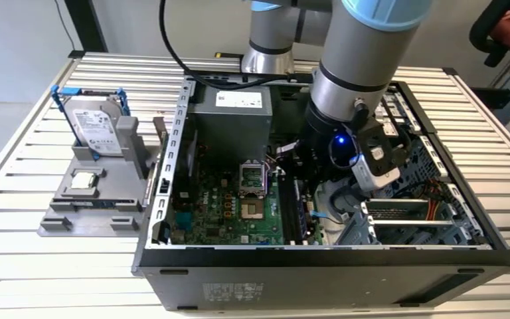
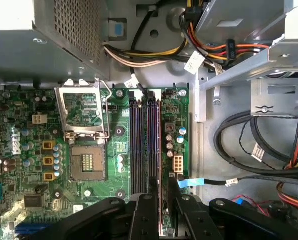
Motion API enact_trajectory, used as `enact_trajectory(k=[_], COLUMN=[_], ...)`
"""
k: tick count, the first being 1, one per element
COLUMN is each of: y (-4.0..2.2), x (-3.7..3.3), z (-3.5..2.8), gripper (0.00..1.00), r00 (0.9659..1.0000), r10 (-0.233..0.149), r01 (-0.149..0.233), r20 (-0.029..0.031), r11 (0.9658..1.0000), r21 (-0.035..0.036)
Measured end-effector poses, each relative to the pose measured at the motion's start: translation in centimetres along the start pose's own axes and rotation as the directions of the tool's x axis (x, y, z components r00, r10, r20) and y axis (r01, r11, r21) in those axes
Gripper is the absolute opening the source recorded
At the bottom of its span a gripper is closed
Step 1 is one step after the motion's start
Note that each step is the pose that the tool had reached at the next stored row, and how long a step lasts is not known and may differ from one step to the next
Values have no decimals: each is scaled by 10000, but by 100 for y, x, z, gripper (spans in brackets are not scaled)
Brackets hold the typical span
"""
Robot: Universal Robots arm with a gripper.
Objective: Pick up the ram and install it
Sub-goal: 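Insert the ram into the slot, then press down the ram until it locks into place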
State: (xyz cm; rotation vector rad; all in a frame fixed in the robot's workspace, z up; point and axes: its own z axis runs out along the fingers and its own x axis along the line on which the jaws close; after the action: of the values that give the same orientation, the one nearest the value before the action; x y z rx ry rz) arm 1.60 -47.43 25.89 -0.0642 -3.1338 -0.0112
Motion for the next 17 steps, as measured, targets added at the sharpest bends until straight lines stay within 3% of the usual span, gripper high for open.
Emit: enact_trajectory(k=[3, 4, 17], y=[0, 0, 0], x=[0, 0, 0], z=[-1, -1, -1], gripper=[100, 0, 0], r00=[10000, 10000, 10000], r10=[0, 0, 0], r01=[0, 0, 0], r20=[0, 0, 0], r11=[10000, 10000, 10000], r21=[4, 5, 18])
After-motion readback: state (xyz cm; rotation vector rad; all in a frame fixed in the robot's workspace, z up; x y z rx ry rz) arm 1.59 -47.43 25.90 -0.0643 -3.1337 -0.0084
